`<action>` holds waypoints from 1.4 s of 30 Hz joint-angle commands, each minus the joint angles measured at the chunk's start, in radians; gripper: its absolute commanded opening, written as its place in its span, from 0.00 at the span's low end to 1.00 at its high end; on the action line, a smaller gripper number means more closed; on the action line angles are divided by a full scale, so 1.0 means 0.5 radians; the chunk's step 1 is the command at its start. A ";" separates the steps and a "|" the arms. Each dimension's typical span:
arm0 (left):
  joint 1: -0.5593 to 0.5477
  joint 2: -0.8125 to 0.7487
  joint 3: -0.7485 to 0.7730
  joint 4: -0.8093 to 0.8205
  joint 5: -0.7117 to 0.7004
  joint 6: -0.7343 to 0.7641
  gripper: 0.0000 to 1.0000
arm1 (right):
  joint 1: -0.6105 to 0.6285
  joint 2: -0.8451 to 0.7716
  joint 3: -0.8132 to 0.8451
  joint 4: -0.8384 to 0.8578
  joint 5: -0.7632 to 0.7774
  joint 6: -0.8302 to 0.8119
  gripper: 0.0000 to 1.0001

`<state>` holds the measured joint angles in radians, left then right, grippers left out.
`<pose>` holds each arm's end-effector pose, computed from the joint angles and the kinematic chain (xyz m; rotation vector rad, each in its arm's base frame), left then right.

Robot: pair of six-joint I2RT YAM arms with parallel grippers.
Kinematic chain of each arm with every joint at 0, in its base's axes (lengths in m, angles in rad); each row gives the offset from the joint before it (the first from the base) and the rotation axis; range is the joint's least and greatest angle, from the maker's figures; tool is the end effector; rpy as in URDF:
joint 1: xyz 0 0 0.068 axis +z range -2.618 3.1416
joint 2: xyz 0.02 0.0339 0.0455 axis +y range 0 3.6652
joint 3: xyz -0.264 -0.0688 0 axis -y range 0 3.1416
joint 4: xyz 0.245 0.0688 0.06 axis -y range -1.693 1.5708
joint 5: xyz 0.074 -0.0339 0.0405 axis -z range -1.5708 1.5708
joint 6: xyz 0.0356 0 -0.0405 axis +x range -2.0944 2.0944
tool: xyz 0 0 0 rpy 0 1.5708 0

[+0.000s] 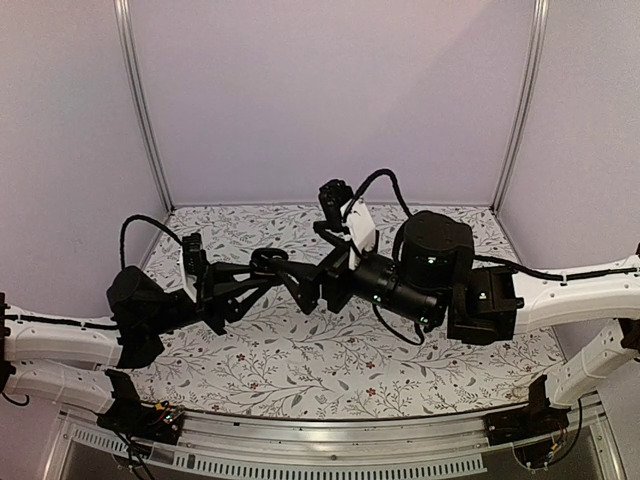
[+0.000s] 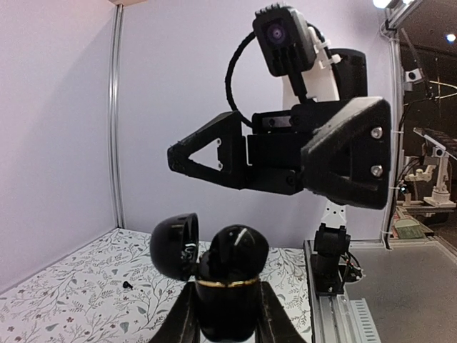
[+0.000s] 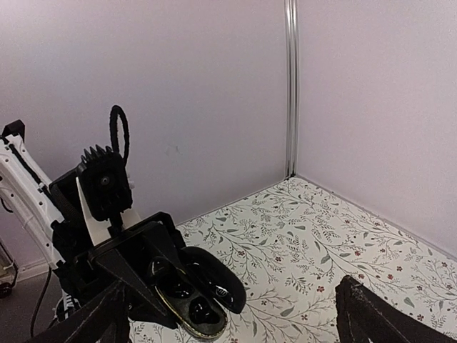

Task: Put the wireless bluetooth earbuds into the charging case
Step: Adjust the left earbud in the left side groove of the charging case.

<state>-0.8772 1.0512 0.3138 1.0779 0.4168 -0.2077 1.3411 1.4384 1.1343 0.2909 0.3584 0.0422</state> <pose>0.1238 -0.1715 0.2579 0.7926 1.0973 -1.1823 0.0905 0.3323 0.3577 -0.7467 1.4607 0.7911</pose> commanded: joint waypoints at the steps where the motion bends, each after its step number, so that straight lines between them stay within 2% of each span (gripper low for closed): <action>1: 0.021 0.013 0.013 0.096 0.014 0.041 0.00 | -0.006 0.059 0.180 -0.169 -0.106 0.088 0.99; 14: 0.018 -0.008 0.023 0.033 -0.016 0.064 0.00 | -0.002 0.289 0.449 -0.406 -0.073 0.101 0.99; 23: 0.011 -0.016 0.018 0.032 -0.012 0.064 0.00 | -0.002 0.318 0.443 -0.417 -0.041 0.119 0.99; 42: 0.012 -0.056 -0.005 0.033 -0.024 0.054 0.00 | -0.078 0.170 0.253 -0.357 -0.062 0.279 0.99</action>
<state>-0.8776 1.0397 0.3130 1.0752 0.4072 -0.1871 1.3216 1.5711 1.2896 0.1001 0.3264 0.1493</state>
